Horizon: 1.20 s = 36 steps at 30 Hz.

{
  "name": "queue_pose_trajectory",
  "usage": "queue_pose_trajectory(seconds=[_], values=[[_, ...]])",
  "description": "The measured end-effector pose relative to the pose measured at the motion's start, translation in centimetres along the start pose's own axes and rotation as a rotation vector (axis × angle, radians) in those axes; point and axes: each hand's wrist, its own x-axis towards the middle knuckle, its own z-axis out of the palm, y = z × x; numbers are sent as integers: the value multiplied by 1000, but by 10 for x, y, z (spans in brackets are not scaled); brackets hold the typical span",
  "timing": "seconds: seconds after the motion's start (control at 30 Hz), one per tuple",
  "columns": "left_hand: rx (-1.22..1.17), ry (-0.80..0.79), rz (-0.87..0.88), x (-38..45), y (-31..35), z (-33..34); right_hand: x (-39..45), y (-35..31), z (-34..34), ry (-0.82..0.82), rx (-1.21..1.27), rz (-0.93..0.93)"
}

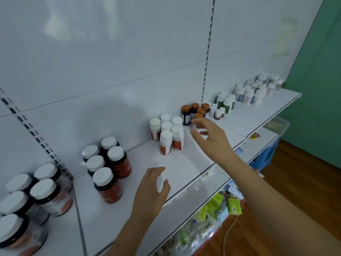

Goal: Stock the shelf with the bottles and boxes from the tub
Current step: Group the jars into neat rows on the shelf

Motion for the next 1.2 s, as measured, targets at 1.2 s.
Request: queue_pose_trajectory(seconds=[1.2], values=[[-198,192,-458,220,-14,23,231,84,108,-845,-375,38]])
